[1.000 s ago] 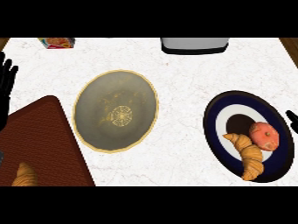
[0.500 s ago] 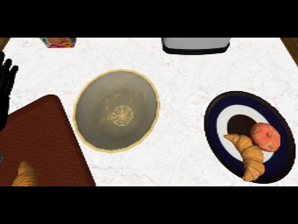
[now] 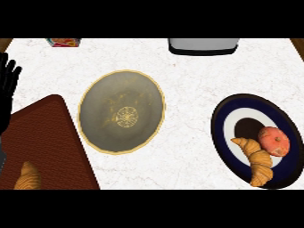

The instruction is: Pick the squash from the plate and place it in the bowl

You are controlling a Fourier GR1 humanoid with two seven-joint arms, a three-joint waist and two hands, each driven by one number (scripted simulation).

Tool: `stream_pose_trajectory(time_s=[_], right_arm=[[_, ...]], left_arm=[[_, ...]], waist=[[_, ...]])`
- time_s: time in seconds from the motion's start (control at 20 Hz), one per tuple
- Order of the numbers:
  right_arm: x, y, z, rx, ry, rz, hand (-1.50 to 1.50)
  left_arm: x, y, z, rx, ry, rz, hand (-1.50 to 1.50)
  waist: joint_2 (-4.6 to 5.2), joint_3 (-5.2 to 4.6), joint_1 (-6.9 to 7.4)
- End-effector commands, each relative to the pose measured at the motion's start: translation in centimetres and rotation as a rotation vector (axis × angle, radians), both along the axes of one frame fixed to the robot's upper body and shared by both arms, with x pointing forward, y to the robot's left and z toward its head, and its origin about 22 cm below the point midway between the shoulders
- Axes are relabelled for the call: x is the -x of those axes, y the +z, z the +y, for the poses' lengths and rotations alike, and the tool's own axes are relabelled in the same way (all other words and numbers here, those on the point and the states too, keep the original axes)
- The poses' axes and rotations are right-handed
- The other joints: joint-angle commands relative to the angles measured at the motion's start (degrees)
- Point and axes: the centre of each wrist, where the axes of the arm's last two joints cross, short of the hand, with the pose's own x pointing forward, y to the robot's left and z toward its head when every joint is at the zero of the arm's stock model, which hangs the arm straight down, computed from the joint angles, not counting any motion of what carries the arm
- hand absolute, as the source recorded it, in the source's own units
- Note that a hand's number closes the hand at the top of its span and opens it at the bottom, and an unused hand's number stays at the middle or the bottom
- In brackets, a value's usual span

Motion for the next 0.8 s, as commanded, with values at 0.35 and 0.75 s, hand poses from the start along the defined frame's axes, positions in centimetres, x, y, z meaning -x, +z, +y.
stream_pose_trajectory(time_s=[0.35,0.75], right_arm=[[-0.9,-5.0,-1.1,0.04,-0.025,0.061,-1.5],[-4.4,-6.8,-0.6,0.04,-0.079,0.072,-1.5]], left_arm=[[-0.6,-0.2,-1.7,0.014,-0.001,-0.011,0.0],[0.4,-0.1,-1.8,0.009,-0.017,-0.011,0.0]], waist=[[0.04,0.06,0.2],[0.07,0.04,0.68]])
